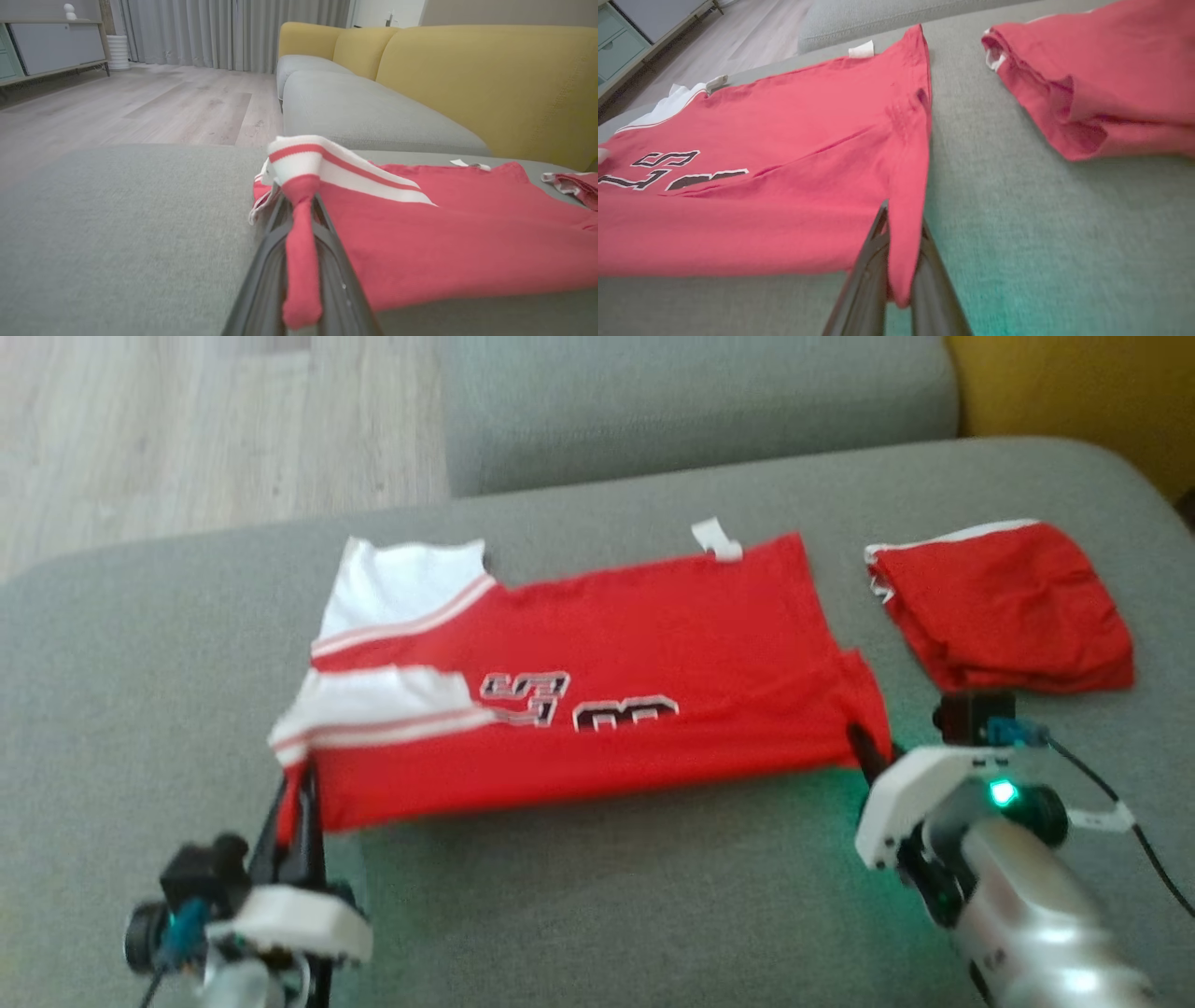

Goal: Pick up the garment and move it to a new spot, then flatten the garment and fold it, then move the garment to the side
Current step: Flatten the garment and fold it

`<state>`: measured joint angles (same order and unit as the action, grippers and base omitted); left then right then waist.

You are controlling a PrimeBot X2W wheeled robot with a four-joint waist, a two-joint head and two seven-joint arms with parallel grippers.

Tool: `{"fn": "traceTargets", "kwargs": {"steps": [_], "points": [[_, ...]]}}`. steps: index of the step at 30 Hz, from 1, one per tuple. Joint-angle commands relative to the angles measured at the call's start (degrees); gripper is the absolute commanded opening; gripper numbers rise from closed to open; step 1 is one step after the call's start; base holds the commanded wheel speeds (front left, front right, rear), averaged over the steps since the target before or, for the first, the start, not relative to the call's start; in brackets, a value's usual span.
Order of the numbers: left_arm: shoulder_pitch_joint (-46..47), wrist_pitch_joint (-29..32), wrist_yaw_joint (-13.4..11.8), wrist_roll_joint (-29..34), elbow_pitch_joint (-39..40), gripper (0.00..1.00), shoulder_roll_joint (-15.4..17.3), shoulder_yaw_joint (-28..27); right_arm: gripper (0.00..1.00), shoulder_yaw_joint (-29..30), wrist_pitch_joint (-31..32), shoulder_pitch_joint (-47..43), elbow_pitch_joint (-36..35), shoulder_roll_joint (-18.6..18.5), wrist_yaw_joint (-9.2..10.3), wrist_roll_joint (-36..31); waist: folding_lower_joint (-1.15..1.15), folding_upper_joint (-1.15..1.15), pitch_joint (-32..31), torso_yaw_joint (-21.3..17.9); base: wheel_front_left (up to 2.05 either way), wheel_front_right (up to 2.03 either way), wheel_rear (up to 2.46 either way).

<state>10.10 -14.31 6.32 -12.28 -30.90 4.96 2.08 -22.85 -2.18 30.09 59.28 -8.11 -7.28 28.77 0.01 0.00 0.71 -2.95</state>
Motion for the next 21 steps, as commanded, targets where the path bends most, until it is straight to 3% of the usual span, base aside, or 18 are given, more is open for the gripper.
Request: {"fn": "traceTargets", "kwargs": {"steps": [1, 7, 17, 18, 19, 20, 21], "points": [[0.37, 0.02, 0.11, 0.09, 2.34, 0.00, 1.37, -1.42, 0.00, -1.26, 1.37, -0.71, -3.28, -1.42, -0.21, 1.25, -0.01, 0.00, -1.20, -0.35, 0.00, 0.00, 0.00], [-3.70, 3.45, 0.27, -0.59, 5.15, 0.00, 1.56, -0.27, 0.00, -1.63, 7.75, -7.00, -12.67, -5.21, -0.21, 4.62, -0.01, 0.00, -2.09, -0.44, 0.00, 0.00, 0.00], [-6.26, 7.03, 0.13, -0.98, 7.35, 0.00, 1.52, 1.43, 0.00, 3.39, 13.11, -14.60, -23.41, -5.99, -0.21, 4.02, -0.01, 0.00, -1.81, -0.39, 0.00, 0.00, 0.00], [-6.19, 7.21, 0.09, -1.01, 7.23, 0.00, 1.48, 1.58, 0.88, 4.33, 12.82, -14.99, -24.42, -5.82, -0.21, 3.37, -0.01, 0.00, -1.67, -0.42, 0.00, 0.00, 0.00], [-6.09, 7.39, 0.00, -1.04, 7.06, 0.00, 1.45, 1.69, 1.00, 5.35, 12.66, -15.32, -25.28, -5.50, -0.21, 2.79, -0.01, 0.00, -1.52, -0.46, 0.00, 0.00, 0.00], [-5.95, 7.44, -0.11, -1.05, 6.90, 0.23, 1.41, 1.78, 1.00, 6.10, 12.60, -15.60, -26.20, -5.19, -0.21, 2.11, -0.01, 0.00, -1.36, -0.49, 0.00, 0.00, 0.00], [-5.78, 7.33, -0.32, -1.06, 6.78, 0.96, 1.39, 1.78, 1.00, 6.85, 12.46, -15.81, -27.18, -4.86, -0.21, 1.48, -0.01, 0.00, -1.20, -0.52, 0.00, 0.00, 0.00]]}}
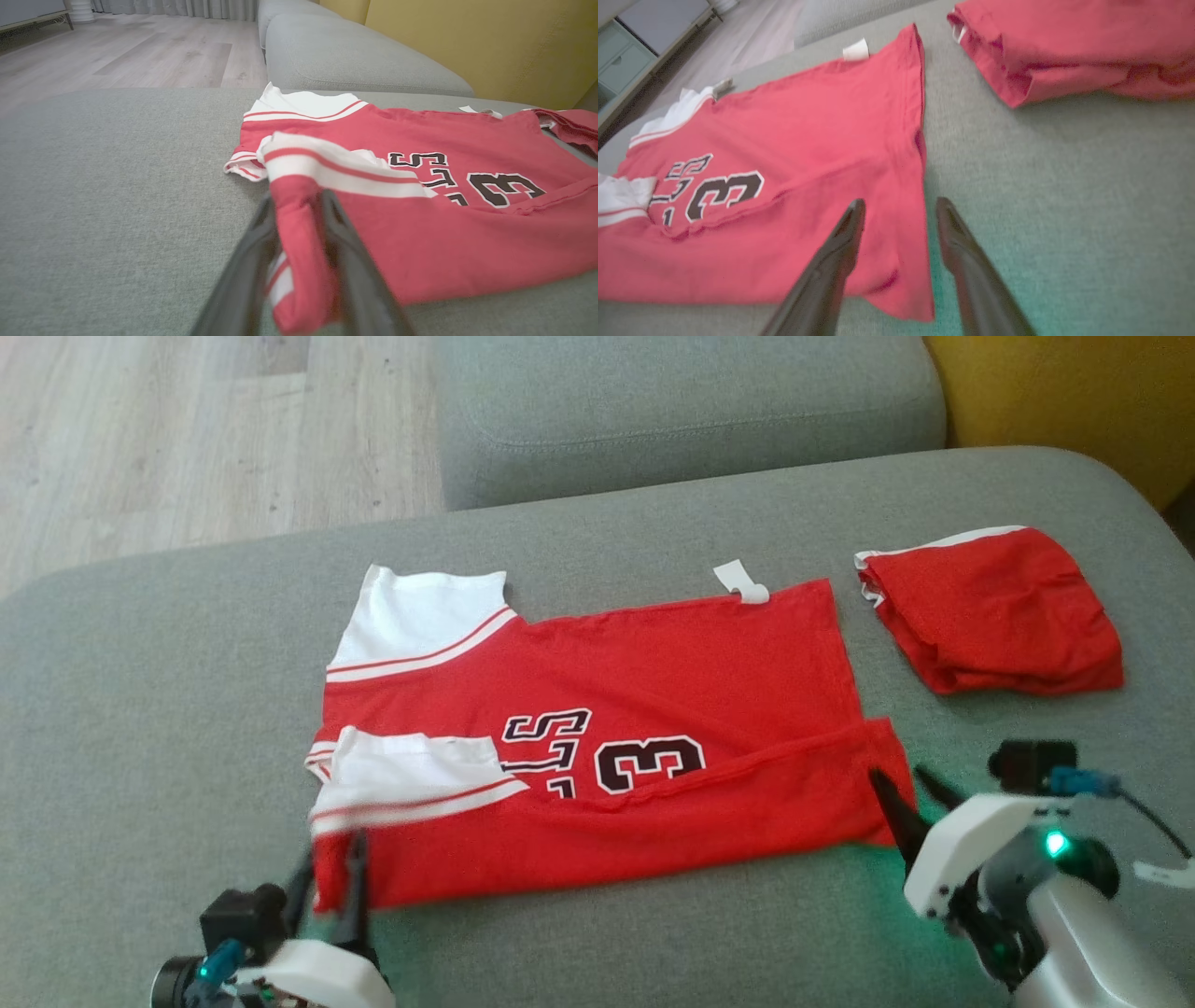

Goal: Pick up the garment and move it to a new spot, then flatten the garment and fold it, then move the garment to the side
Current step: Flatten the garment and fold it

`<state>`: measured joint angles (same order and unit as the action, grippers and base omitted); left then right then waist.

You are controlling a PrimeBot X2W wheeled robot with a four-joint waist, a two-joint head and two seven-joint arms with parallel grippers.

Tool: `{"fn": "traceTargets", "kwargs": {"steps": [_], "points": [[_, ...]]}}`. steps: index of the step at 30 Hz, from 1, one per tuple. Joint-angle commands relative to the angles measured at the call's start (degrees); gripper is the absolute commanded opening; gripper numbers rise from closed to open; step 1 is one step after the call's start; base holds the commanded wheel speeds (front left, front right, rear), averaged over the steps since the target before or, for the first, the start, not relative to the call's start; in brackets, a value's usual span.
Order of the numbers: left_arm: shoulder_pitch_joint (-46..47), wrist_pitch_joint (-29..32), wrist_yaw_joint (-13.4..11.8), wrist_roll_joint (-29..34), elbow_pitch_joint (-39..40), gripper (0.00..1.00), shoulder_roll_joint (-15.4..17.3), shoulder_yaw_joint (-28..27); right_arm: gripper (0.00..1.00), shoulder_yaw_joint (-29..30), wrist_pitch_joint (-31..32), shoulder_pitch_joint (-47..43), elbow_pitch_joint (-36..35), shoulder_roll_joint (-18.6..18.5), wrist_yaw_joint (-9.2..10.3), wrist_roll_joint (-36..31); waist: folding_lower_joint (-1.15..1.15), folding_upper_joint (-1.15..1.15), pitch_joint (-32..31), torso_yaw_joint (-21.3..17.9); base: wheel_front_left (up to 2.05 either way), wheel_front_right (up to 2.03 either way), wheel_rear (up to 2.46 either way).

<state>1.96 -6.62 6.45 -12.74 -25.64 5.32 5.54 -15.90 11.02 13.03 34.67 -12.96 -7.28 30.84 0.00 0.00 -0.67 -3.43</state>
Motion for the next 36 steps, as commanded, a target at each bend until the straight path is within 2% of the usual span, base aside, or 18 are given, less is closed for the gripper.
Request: {"fn": "traceTargets", "kwargs": {"steps": [1, 10, 14, 20, 24, 27, 30, 31, 36], "points": [[2.55, -0.51, -0.65, -0.63, 1.41, 1.00, 0.99, -1.71, 1.00, 0.67, -1.04, 1.12, -3.59, 0.34, -0.21, -1.17, 0.00, 0.00, 0.36, -0.09, 0.00, 0.00, 0.00], [6.35, -3.96, -2.28, -1.36, 1.94, 1.00, 0.82, -2.76, 1.00, 6.33, -7.34, 1.30, -12.70, 2.47, -0.21, -7.99, 0.00, 0.00, 2.68, -0.02, 0.00, 0.00, 0.00], [9.76, -5.57, -1.99, -1.46, 3.32, 1.00, 1.39, -2.87, 1.00, 9.13, -10.23, 2.51, -15.04, 3.25, -0.21, -11.25, 0.00, 0.00, 4.22, -0.02, 0.00, 0.00, 0.00], [17.48, -5.95, -0.92, -1.21, 4.21, 1.00, 3.98, -2.30, 1.00, 11.96, -12.76, 5.82, -17.39, 5.28, -0.21, -15.04, 0.00, 0.00, 7.61, -1.84, 0.00, 0.00, 0.00], [24.71, -3.06, 0.12, -0.91, 3.22, 1.00, 7.54, -0.73, 1.00, 13.63, -14.16, 7.98, -18.93, 6.10, -0.21, -16.01, 0.00, 0.00, 10.69, -3.45, 0.00, 0.00, 0.00], [33.66, 3.03, 0.89, -1.95, -0.35, 1.00, 12.63, 2.68, 1.00, 14.03, -14.16, 11.04, -20.28, 6.38, -0.21, -16.35, 0.00, 0.00, 14.54, -5.21, 0.00, 0.00, 0.00], [40.26, 8.58, 0.99, -5.35, -3.25, 1.00, 17.23, 8.56, 1.00, 13.40, -13.82, 13.85, -21.02, 6.43, -0.21, -16.53, 0.00, 0.00, 17.53, -6.65, 0.00, 0.00, 0.00], [40.26, 8.58, 0.99, -5.35, -3.25, 1.00, 17.23, 8.56, 1.00, 13.40, -13.82, 13.85, -21.02, 6.43, -0.21, -16.53, 0.00, 0.00, 17.53, -6.65, 0.00, 0.00, 0.00], [48.31, 17.43, 1.01, -13.34, -7.46, 1.00, 24.96, 18.40, 1.00, 12.42, -13.68, 17.72, -21.44, 6.66, -0.21, -16.18, 0.00, 0.00, 21.45, -8.62, 0.00, 0.00, 0.00]]}}
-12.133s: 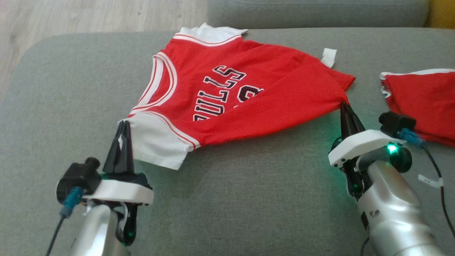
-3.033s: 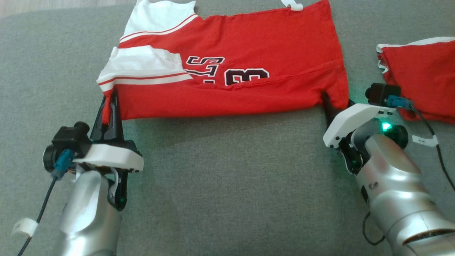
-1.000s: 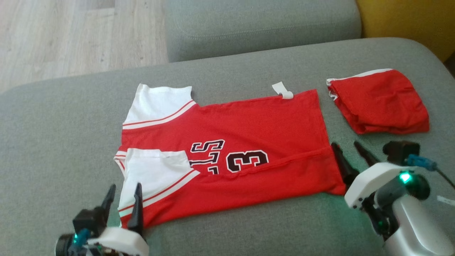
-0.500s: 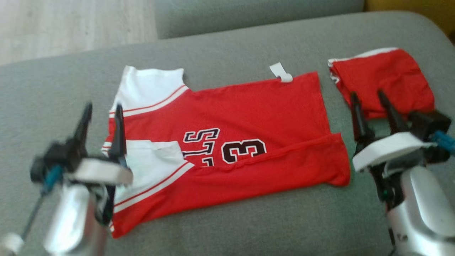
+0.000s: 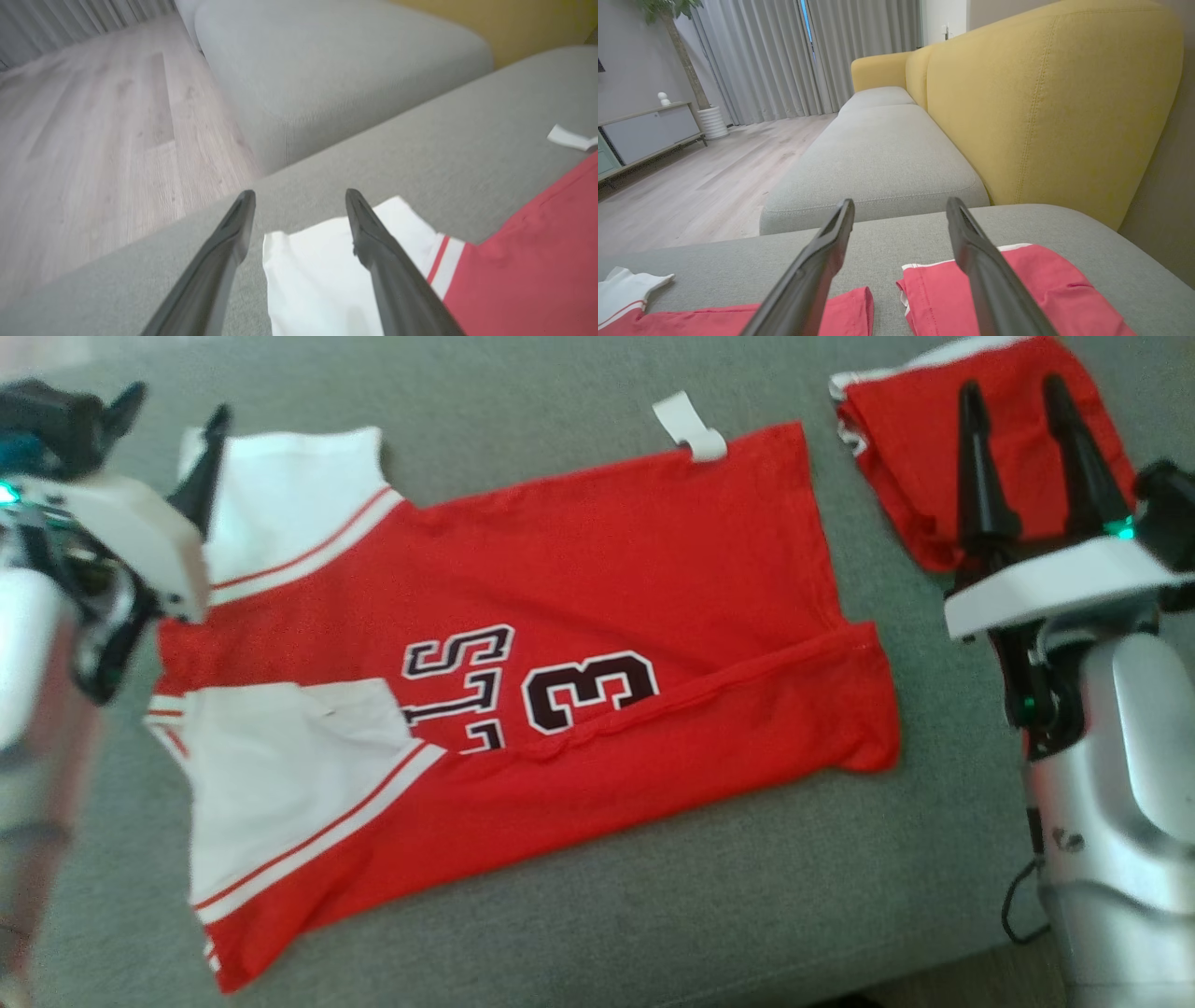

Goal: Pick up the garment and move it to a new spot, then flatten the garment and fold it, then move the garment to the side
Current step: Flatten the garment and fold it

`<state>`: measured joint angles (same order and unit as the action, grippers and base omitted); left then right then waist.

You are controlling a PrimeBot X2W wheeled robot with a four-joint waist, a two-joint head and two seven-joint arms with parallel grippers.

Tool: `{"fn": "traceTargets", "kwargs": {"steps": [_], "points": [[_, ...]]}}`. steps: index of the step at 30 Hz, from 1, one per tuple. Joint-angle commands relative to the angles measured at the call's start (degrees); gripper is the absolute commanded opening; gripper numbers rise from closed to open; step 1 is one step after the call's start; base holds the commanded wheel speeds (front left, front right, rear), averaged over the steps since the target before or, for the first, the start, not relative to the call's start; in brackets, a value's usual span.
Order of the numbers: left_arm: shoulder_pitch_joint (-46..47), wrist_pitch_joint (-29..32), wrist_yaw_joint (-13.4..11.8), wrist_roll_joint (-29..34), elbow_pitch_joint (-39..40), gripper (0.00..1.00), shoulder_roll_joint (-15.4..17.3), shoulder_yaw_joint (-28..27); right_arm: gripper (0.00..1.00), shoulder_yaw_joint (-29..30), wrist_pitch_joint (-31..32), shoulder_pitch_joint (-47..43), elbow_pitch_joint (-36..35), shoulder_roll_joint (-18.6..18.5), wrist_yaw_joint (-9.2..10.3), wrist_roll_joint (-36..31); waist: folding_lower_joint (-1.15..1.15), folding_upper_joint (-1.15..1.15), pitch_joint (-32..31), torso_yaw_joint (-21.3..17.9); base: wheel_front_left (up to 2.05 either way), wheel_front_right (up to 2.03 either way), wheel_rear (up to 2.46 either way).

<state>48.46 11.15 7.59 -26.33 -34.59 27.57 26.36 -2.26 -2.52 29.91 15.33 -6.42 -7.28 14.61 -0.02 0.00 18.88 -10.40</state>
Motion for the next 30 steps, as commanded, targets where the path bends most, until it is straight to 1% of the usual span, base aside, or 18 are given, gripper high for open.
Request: {"fn": "traceTargets", "kwargs": {"steps": [1, 3, 6, 14, 20, 23, 26, 27, 28, 29, 30], "points": [[3.01, 1.09, -0.12, -1.15, 0.69, 1.00, 3.99, -0.83, 1.00, -1.43, -0.20, 1.46, -2.05, 0.16, -0.21, 0.10, 0.02, 0.00, 2.51, -1.95, 0.00, 0.00, 0.00], [5.02, 3.46, -0.11, -3.56, -1.02, 1.00, 6.12, 1.68, 1.00, -1.91, -0.37, 2.54, -1.92, 0.28, -0.21, 0.18, 0.02, 0.00, 3.61, -2.57, 0.00, 0.00, 0.00], [7.55, 5.00, -0.11, -5.89, -3.85, 1.00, 8.07, 4.03, 1.00, -2.53, -0.75, 3.58, -1.53, 0.45, -0.21, 0.31, 0.02, 0.00, 4.80, -3.25, 0.00, 0.00, 0.00], [12.20, 6.31, -0.11, -8.86, -11.04, 1.00, 10.14, 8.14, 1.00, -3.83, -1.71, 4.98, -0.70, 1.04, -0.21, 0.71, 0.02, 0.00, 7.66, -5.16, 0.00, 0.00, 0.00], [13.65, 7.84, -0.10, -11.47, -14.50, 1.00, 9.94, 10.80, 1.00, -3.58, -2.15, 5.48, -0.56, 0.99, -0.21, 0.54, 0.02, 0.00, 8.98, -5.97, 0.00, 0.00, 0.00], [13.85, 10.35, -0.10, -13.44, -15.78, 1.00, 9.55, 12.19, 1.00, -3.44, -2.12, 5.64, -0.52, 0.72, -0.21, 0.38, 0.02, 0.00, 9.27, -6.00, 0.00, 0.00, 0.00], [13.53, 13.87, -0.10, -16.70, -16.30, 1.00, 8.90, 13.25, 1.00, -3.32, -1.87, 6.02, -0.53, 0.35, -0.21, 0.34, 0.02, 0.00, 9.36, -5.88, 0.00, 0.00, 0.00], [13.38, 15.06, -0.10, -18.03, -16.25, 0.65, 8.64, 13.46, 1.00, -3.20, -1.78, 6.15, -0.52, 0.18, -0.21, 0.35, 0.02, 0.00, 9.32, -5.75, 0.00, 0.00, 0.00], [13.24, 16.11, -0.10, -19.27, -16.01, 0.17, 8.38, 13.73, 1.00, -3.00, -1.67, 6.26, -0.51, -0.02, -0.21, 0.33, 0.02, 0.00, 9.24, -5.54, 0.00, 0.00, 0.00], [13.14, 16.83, -0.10, -20.25, -15.53, 0.00, 8.26, 14.15, 1.00, -2.80, -1.53, 6.36, -0.49, -0.21, -0.21, 0.30, 0.02, 0.00, 9.13, -5.32, 0.00, 0.00, 0.00], [13.15, 16.79, -0.10, -20.91, -15.00, 0.00, 8.23, 14.42, 1.00, -2.57, -1.38, 6.48, -0.49, -0.45, -0.21, 0.24, 0.02, 0.00, 8.93, -4.98, 0.00, 0.00, 0.00]]}}
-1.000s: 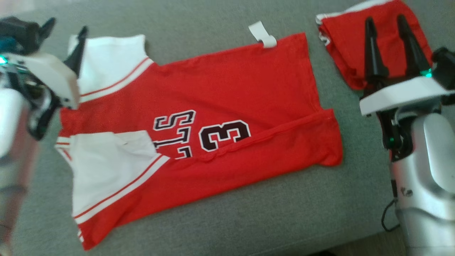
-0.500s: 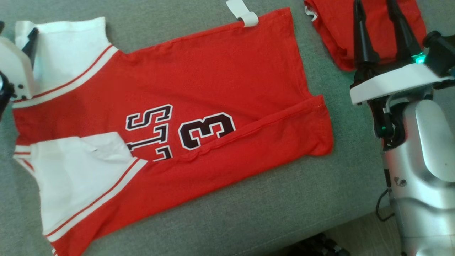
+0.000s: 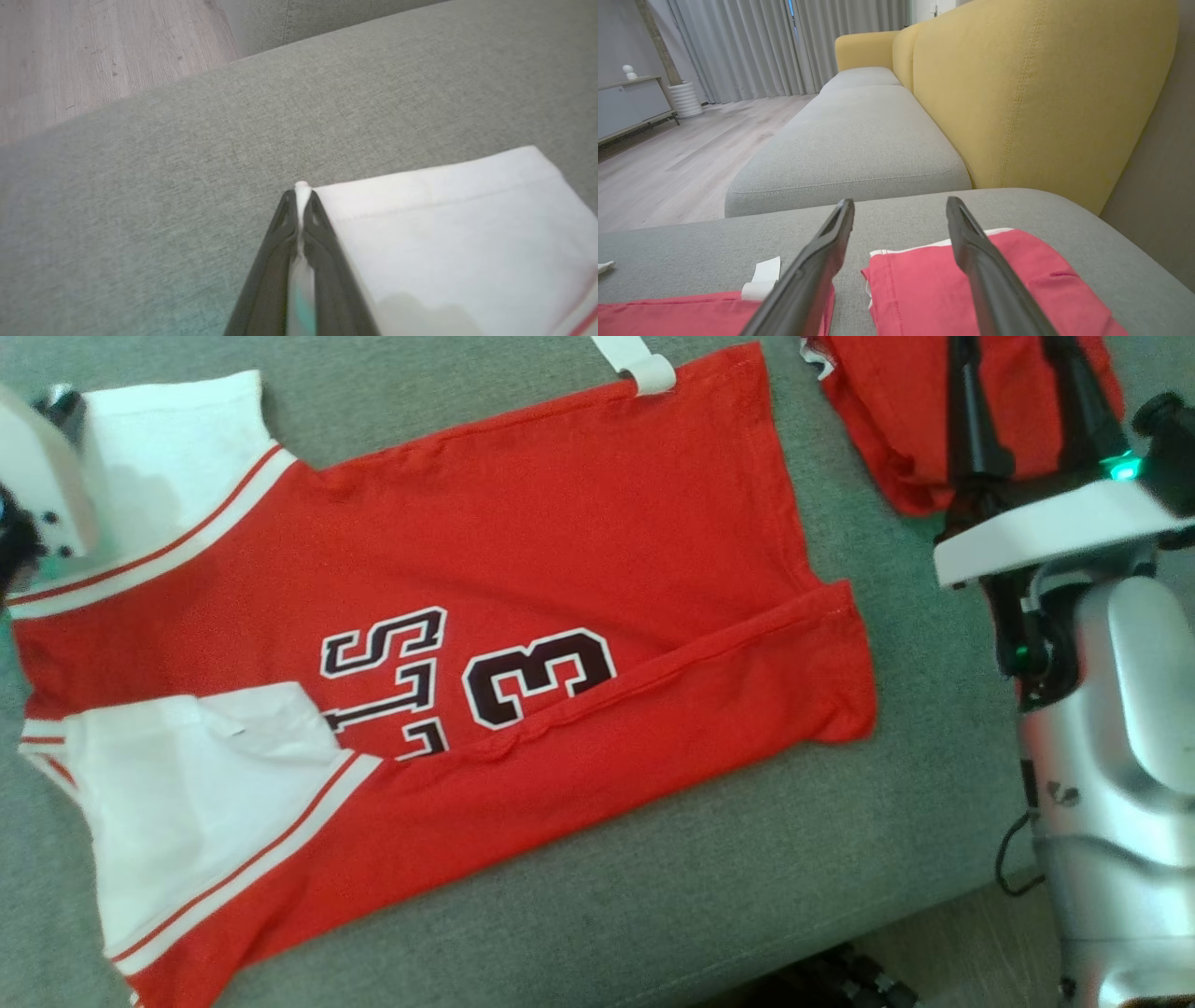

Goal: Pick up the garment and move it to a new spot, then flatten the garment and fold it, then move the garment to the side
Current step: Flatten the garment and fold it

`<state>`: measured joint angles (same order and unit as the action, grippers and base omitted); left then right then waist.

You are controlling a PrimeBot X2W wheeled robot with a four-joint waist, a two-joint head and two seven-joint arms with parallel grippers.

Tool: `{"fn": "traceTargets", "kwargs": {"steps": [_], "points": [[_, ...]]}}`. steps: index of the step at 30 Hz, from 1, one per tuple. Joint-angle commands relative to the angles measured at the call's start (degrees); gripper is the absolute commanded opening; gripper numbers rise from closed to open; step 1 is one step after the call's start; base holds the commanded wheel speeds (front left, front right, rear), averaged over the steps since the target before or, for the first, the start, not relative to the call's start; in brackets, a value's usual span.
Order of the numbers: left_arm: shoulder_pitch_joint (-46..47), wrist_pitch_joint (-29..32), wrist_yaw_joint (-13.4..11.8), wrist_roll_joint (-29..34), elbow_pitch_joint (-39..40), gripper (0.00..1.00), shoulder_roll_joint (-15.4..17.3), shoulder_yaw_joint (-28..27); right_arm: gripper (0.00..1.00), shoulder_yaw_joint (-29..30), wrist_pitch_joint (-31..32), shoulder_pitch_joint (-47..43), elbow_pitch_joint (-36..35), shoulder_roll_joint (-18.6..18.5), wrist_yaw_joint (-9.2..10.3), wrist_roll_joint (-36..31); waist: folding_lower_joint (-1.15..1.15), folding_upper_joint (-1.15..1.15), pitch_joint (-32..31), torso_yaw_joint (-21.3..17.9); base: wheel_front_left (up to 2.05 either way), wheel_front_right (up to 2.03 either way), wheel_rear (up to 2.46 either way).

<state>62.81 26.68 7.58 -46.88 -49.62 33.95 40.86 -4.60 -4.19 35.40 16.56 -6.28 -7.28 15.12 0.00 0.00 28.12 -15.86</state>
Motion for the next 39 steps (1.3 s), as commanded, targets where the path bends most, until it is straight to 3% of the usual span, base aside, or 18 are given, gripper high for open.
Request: {"fn": "traceTargets", "kwargs": {"steps": [1, 9, 18, 25, 39], "points": [[-1.08, 0.55, -0.09, -0.68, 0.56, 0.00, 1.95, 0.12, 1.00, -0.11, 0.46, 1.14, -1.75, -0.82, -0.21, -0.35, 0.00, 0.00, -0.49, 0.75, 0.00, 0.00, 0.00], [0.57, -15.74, -0.09, 0.96, 3.57, 0.00, 0.66, 1.04, 1.00, -0.03, 3.13, 2.45, -0.34, -3.66, -0.21, 0.25, 0.00, 0.00, -4.00, 4.47, 0.00, 0.00, 0.00], [-0.55, -28.05, -0.09, 3.77, 7.44, 0.00, -2.28, 3.00, 1.00, -2.86, 7.07, 3.08, 4.10, -8.12, -0.21, 4.16, 0.00, 0.00, -8.30, 10.34, 0.00, 0.00, 0.00], [-4.32, -30.23, -0.42, 5.09, 14.31, 0.00, -3.29, 5.62, 1.00, -6.26, 10.07, 3.88, 11.63, -12.17, -0.21, 7.30, 0.00, 0.00, -9.53, 15.32, 0.00, 0.00, 0.00], [-8.27, -27.39, -3.08, 5.64, 28.11, 0.00, -2.25, 8.02, 1.00, -12.66, 14.78, 9.57, 26.84, -16.02, -0.21, 13.33, 0.00, 0.00, -6.71, 21.33, 0.00, 0.00, 0.00]]}}
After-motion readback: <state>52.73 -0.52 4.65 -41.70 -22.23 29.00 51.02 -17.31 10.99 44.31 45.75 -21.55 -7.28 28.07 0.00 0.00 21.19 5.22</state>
